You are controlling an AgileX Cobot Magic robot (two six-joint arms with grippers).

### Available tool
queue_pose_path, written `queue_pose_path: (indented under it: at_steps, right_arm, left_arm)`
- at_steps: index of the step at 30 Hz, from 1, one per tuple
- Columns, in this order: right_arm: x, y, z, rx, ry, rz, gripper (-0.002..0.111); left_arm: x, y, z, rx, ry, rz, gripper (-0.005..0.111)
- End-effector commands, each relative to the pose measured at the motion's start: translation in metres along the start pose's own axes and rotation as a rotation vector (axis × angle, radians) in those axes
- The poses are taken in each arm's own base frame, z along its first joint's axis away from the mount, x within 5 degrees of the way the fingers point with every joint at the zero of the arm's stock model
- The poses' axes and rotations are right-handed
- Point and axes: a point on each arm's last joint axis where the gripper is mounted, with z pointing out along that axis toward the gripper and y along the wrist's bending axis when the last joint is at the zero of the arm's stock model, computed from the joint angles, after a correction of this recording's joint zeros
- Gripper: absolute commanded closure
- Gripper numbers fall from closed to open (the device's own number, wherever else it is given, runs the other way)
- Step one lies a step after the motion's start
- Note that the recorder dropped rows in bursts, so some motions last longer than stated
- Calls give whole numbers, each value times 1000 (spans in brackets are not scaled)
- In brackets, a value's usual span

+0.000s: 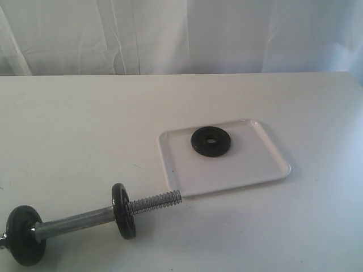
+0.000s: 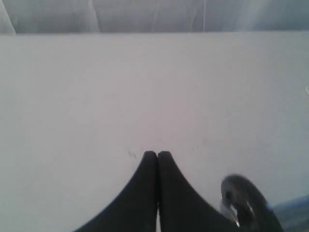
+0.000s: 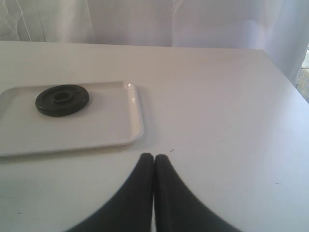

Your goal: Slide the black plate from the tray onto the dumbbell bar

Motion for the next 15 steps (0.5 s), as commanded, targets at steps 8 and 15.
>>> queue_pose_path:
  at_steps: [8,15]
  right_arm:
    - [0,0,0,-2,-13,-7,108]
    - [0,0,0,-2,-13,-7,108]
  left_arm:
    - [-56,6,-20,-76,-680,24,107]
    - [-90,6,-39,42,-822,-260,107]
